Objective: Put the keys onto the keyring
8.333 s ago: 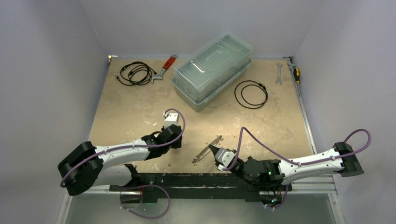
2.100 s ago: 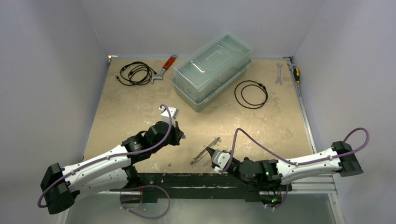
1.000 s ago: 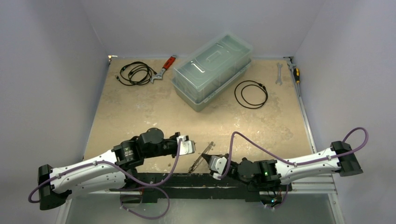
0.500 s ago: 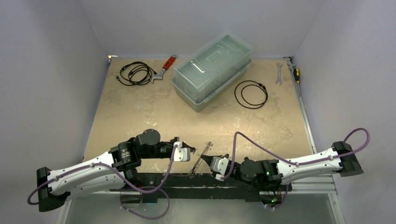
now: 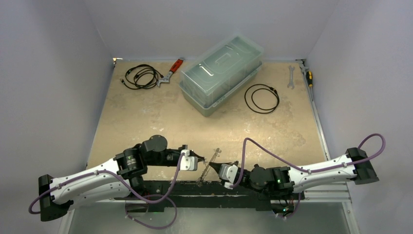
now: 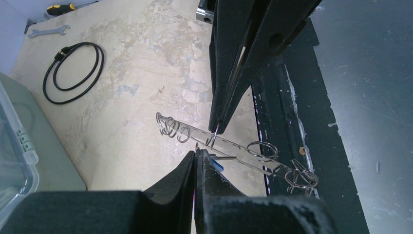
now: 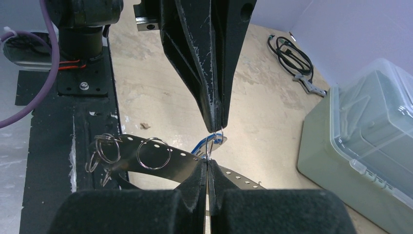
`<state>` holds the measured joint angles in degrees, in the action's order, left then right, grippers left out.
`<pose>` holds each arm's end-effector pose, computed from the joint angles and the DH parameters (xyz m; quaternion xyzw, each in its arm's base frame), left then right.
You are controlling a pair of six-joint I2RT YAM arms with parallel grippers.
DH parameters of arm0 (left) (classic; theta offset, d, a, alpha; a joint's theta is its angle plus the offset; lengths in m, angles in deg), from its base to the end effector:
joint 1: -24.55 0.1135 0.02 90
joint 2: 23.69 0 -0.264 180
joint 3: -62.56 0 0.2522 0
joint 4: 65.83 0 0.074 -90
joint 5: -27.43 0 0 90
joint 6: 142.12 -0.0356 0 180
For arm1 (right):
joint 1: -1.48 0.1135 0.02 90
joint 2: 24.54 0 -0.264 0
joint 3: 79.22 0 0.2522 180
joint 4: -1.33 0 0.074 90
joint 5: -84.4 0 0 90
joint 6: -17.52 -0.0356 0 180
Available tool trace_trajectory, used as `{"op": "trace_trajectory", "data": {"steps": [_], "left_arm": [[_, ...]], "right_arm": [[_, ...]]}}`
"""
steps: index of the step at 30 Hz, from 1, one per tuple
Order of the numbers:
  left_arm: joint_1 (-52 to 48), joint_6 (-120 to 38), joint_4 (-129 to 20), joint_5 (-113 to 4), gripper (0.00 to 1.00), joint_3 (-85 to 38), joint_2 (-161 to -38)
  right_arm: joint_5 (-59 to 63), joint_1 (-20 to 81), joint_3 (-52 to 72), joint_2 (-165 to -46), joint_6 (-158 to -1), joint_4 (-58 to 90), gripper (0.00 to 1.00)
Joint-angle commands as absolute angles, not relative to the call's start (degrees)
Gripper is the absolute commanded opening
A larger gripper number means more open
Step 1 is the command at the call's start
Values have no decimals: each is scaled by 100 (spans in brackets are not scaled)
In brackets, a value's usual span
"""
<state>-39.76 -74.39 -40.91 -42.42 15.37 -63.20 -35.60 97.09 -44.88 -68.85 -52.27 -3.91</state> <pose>0.0621 -0.1575 0.2833 0.6191 0.5058 -0.3409 0.4946 -0.0003 0.1848 0.2456 -0.5089 0.5260 0.2494 0.6341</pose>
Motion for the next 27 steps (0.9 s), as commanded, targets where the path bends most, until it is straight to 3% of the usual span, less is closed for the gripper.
{"op": "trace_trajectory", "data": {"steps": [1, 16, 23, 27], "left_arm": [[-4005, -7494, -4345, -3980, 0, 1596, -6298], [-4005, -7550, -4407, -4089, 0, 1688, -6096], [-4001, -7513, -4451, -4099, 0, 1764, -5994], [-3879, -7338, -4471, -4805, 0, 1745, -5998]], "right_arm": [[-3439, 9728, -4365, -6849, -5230, -771, 0], [-3085, 9728, -4379, -6649, -5371, -762, 0], [-3395, 9728, -3860, -6591, -5788, 179, 0], [-3160, 9728, -4043, -6418, -5806, -83, 0]]}}
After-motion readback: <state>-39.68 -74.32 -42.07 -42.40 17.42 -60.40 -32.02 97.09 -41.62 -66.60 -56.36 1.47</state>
